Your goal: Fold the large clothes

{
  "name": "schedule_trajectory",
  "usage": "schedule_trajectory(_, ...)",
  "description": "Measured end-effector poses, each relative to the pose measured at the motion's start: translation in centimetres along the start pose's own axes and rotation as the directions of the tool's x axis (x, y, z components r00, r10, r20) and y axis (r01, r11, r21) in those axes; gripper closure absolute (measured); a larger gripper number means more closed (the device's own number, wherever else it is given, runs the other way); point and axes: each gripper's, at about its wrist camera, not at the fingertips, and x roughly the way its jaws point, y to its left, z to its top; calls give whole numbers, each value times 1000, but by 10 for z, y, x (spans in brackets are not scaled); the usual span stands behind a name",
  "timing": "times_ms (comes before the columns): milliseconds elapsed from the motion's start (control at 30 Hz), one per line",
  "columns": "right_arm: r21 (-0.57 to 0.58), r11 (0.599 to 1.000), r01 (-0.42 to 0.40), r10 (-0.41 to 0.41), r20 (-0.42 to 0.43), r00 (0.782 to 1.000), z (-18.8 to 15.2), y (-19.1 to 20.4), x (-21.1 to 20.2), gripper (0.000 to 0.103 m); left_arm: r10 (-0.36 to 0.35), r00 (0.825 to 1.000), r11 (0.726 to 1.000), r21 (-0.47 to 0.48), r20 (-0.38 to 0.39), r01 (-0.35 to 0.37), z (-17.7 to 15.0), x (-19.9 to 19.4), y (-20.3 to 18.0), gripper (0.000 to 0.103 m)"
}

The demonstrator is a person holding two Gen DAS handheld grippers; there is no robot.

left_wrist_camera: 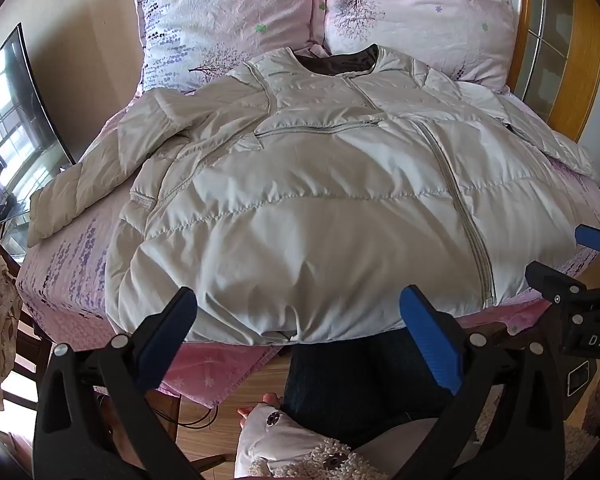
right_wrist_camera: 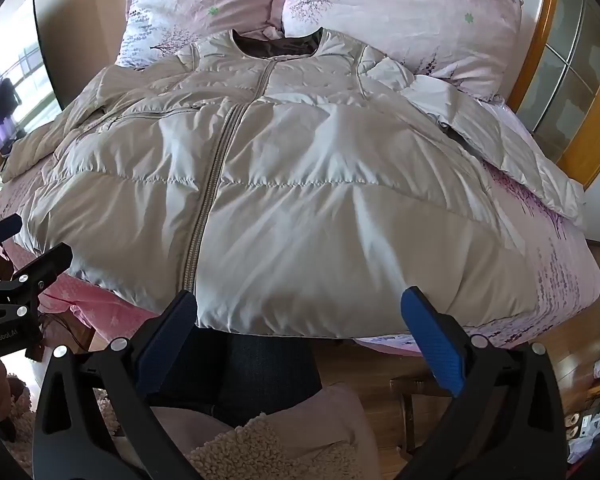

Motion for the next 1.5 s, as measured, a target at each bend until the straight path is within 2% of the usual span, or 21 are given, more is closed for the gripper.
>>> schedule_trajectory(1500,10,1000,-9,9,-5,1000,1,-3,2,1,1,1000,1000,1,-8,-1,0,0,0,2)
